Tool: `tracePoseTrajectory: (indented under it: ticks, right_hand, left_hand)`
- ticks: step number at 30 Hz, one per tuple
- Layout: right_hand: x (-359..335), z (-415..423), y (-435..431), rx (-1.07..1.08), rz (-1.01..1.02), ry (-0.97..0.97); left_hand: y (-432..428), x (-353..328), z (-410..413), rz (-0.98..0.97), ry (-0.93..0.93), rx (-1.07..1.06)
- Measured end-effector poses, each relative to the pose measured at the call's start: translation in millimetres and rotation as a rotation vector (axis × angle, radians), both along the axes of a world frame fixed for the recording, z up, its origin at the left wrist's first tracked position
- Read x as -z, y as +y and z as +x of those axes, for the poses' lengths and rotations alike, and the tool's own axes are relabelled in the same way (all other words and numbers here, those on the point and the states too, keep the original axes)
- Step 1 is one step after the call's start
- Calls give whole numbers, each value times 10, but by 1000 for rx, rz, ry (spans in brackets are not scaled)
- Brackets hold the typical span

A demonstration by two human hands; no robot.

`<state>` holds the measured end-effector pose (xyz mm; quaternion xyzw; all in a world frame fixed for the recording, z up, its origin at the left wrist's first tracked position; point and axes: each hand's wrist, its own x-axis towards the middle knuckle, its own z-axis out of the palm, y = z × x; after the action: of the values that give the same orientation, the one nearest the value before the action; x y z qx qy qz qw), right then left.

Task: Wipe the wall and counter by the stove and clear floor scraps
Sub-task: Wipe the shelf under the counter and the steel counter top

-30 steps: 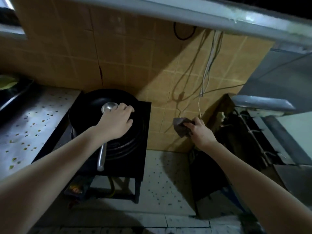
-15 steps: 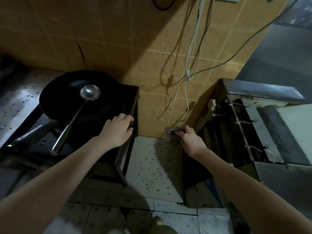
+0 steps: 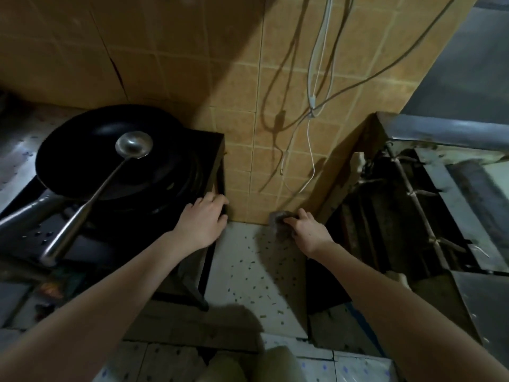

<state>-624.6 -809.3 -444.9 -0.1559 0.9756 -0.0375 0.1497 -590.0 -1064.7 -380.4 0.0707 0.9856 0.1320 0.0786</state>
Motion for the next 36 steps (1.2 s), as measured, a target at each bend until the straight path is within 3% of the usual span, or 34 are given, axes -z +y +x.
tracePoseTrajectory:
  ticks: [12,16,18,22,28,33,36]
  right_hand:
    - [2287,-462,155,125,-117,-128]
    - [3157,-650,306,137,-115,-80]
    - [3650,-732,323,173,-276,-90]
    - [4808,-909,330,565,-731,-196]
    - [6044,-1206,432,297,-450,-11]
    - [6393,-1433,359,276,-397,-4]
    - [6454,-1613,198,219,-471,24]
  left_hand:
    - [646,2235,-582,0,-91,25]
    - [714,3153,-791,10,-57,7]
    - [722,3701,-872,28,-30,-2]
    - [715,4711,-992,12,-16,2]
    - [657,5789,-1245,13,14,-64]
    - [617,6386,-1422,46,25,-57]
    - [571,6584,-1532,47,-15,-86]
